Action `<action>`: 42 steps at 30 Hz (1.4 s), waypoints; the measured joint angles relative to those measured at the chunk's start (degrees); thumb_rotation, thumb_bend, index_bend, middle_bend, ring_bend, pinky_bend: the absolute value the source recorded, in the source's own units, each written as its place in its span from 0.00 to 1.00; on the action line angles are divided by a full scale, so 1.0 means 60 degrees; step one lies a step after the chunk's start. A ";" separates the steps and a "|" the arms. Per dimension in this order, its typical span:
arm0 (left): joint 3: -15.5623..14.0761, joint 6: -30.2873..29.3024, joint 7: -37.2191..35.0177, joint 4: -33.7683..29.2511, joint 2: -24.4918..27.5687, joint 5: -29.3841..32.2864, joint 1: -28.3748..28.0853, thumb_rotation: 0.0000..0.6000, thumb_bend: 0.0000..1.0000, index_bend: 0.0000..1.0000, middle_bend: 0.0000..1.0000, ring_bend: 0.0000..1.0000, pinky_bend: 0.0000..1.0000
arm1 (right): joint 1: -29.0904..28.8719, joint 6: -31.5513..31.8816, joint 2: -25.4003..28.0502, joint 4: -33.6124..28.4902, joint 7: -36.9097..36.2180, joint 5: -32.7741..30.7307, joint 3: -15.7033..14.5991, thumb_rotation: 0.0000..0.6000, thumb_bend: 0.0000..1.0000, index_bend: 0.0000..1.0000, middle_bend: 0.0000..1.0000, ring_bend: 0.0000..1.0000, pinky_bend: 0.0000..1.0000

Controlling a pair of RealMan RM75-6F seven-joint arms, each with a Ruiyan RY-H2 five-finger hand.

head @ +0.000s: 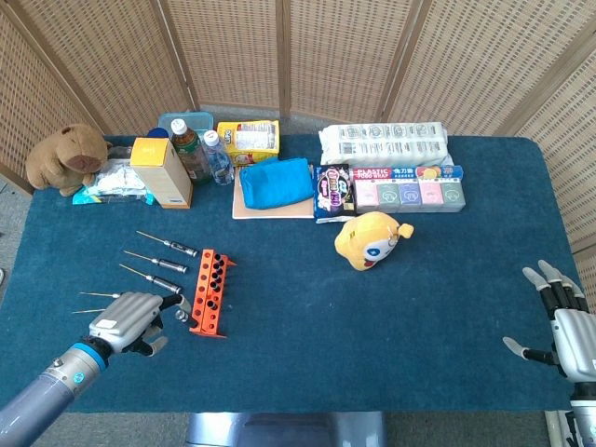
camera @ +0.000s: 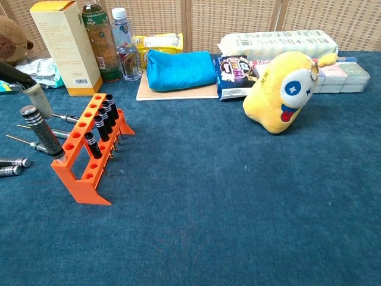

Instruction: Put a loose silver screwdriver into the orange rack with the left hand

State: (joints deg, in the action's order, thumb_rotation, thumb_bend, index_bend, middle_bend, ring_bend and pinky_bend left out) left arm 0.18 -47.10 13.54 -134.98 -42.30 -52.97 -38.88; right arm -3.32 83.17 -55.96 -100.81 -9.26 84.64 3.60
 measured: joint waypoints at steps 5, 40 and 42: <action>-0.0024 -0.0013 0.0002 -0.0001 0.0138 0.0029 -0.0011 1.00 0.37 0.28 1.00 1.00 1.00 | -0.0008 -0.0015 -0.0002 -0.0002 0.0002 -0.0009 0.0005 1.00 0.02 0.09 0.00 0.00 0.00; -0.0074 0.0204 -0.0432 -0.0001 0.0575 -0.0126 -0.0060 1.00 0.37 0.28 1.00 1.00 1.00 | -0.0010 -0.0028 -0.0003 -0.0049 0.0057 -0.0023 0.0006 1.00 0.02 0.09 0.00 0.00 0.00; -0.0040 0.0117 -0.0584 -0.0001 0.0685 -0.0336 0.0067 1.00 0.37 0.28 1.00 1.00 1.00 | -0.0011 -0.0028 -0.0009 -0.0046 0.0067 -0.0026 0.0006 1.00 0.02 0.09 0.00 0.00 0.00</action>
State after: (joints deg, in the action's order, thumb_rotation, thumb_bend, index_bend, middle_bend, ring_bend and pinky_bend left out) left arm -0.06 -46.39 10.04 -134.99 -38.19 -54.99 -38.48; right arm -3.38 83.00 -56.01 -101.09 -8.86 84.48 3.63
